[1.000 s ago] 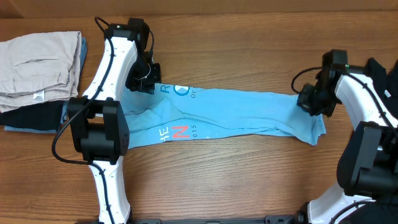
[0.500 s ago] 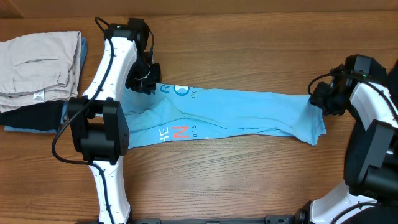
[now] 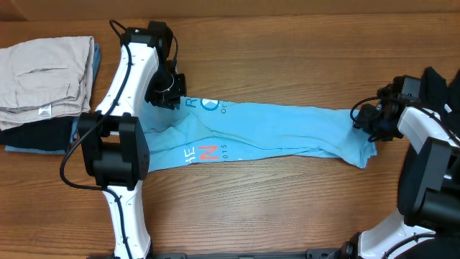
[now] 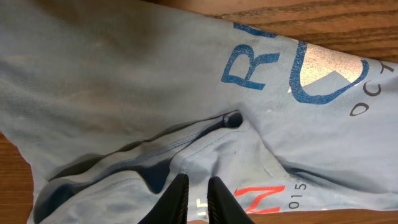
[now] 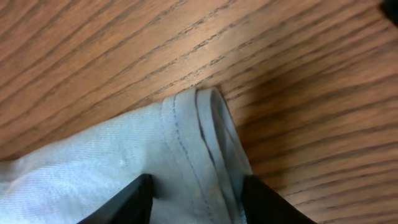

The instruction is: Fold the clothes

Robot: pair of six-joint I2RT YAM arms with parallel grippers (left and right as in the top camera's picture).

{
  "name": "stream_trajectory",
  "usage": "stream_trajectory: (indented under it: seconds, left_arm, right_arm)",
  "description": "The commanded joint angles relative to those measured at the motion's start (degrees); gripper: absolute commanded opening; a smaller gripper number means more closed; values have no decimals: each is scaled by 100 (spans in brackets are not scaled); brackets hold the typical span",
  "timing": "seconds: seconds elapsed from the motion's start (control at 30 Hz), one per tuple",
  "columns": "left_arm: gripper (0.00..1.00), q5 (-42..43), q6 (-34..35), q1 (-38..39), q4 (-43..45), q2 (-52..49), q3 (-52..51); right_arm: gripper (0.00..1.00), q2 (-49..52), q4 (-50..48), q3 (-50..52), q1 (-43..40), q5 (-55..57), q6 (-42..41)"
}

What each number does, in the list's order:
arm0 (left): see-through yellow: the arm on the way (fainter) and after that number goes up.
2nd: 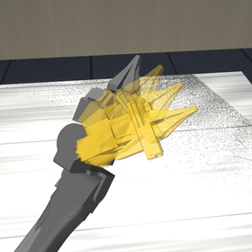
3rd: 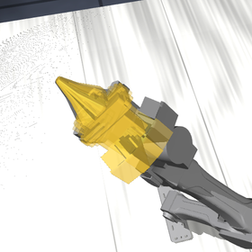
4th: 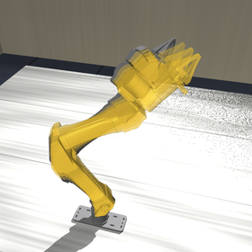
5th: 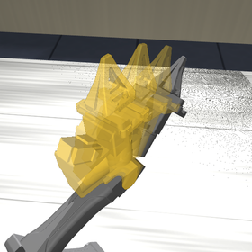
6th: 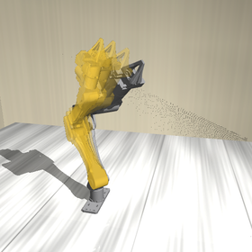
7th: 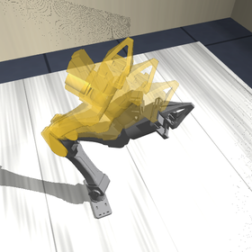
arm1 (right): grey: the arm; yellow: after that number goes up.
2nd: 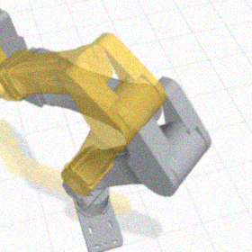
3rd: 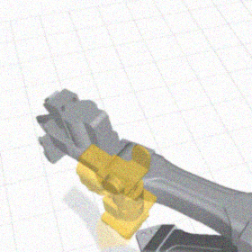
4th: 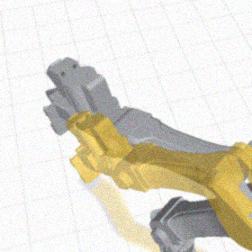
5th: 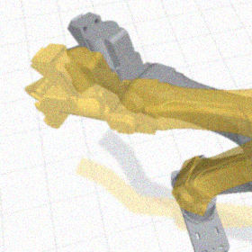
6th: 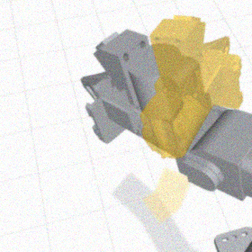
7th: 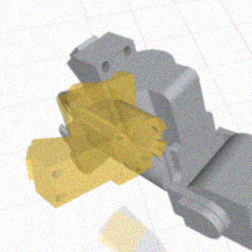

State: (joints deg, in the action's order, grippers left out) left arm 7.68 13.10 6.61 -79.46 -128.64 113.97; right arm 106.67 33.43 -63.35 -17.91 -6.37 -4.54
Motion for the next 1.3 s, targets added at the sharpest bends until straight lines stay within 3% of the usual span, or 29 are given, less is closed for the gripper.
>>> stream_trajectory:
  seconds: [0.0,0.07,0.1,0.4,0.63,0.9,1.0,1.1,1.13,1.2,1.27]
  left_arm:
    - [15,-63,-114,-31,0,105,50]
    - [15,-66,-114,-31,0,105,50]
    - [16,-66,-114,-31,0,105,50]
    - [16,-63,-111,-31,31,105,50]
    - [15,-66,-111,-31,59,105,50]
    - [10,-72,-116,-26,223,105,52]
    - [4,9,-114,-31,223,129,208]
    - [5,800,-444,103,380,125,234]
    - [6,691,-433,170,417,125,234]
    - [16,544,-407,284,570,111,232]
    - [34,538,-413,365,654,74,232]
  right_arm:
    - [24,-20,-39,39,-17,-37,-13]
    - [5,-20,-39,33,-17,-107,-13]
    - [4,-22,-35,11,-17,-109,-15]
    - [7,-22,774,-1246,-15,-339,-13]
    - [16,-15,-50,-1202,-15,-334,-11]
    - [16,103,-1056,-918,-9,-509,15]
    - [8,81,-330,-1292,-4,-1902,4]
    - [8,81,214,-1285,70,-2208,-11]
    - [8,81,391,-1285,111,-2100,-9]
    - [13,81,623,-1279,195,-1897,11]
    - [26,81,693,-1279,251,-1897,9]
